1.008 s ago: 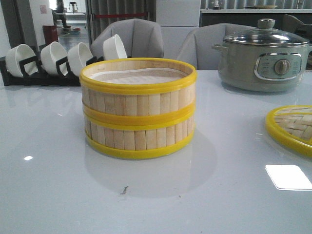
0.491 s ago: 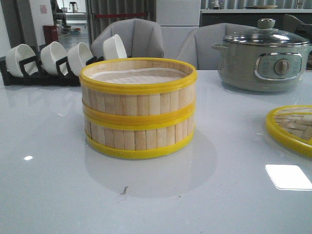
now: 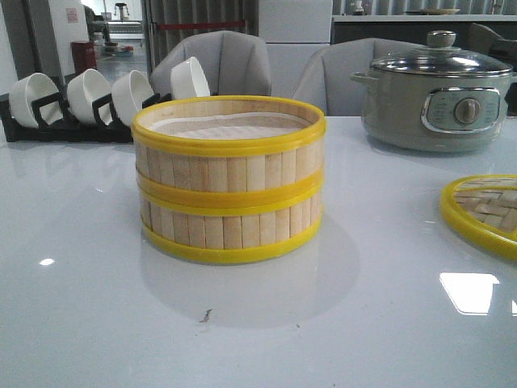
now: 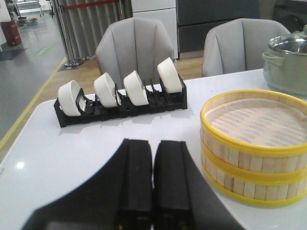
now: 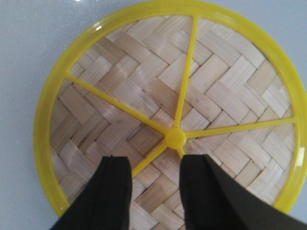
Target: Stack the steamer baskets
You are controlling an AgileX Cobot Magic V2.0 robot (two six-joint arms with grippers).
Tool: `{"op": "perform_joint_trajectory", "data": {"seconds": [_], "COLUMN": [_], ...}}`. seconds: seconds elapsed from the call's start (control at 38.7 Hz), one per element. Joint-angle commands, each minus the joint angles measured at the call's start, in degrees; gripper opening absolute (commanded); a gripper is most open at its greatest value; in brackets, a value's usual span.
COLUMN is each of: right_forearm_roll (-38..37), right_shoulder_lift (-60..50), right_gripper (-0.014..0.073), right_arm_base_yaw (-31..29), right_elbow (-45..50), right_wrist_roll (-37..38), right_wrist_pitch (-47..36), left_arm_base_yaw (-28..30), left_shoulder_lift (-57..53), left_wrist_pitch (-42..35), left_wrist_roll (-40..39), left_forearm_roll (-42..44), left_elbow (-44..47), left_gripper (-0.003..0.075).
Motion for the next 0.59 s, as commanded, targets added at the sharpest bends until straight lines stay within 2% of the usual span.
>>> {"op": "perform_joint_trajectory", "data": {"seconds": [0.0,0.57], "right_forearm_roll": [-1.27,-1.43], "right_shoulder_lift": [-1.47,0.51], "right_gripper": [0.0358,0.0358], "right_arm_base_yaw": [-0.33,-1.56], "right_elbow": [-2.01,-2.01], "right_wrist_roll": [-0.68,-0.68], "right_wrist_pitch": [-1.30,-5.50], "left_arm_base_yaw": [0.00,0.00], "left_shoulder_lift": [0.69,0.69], "left_wrist_pitch": [-5.23,-5.23], "left_wrist_roll": [-0.53,-0.53], "left_forearm_roll": [0.04,0.04], "left_elbow": [-1.58,-1.58], "left_gripper": [0.0085,0.0085]}}
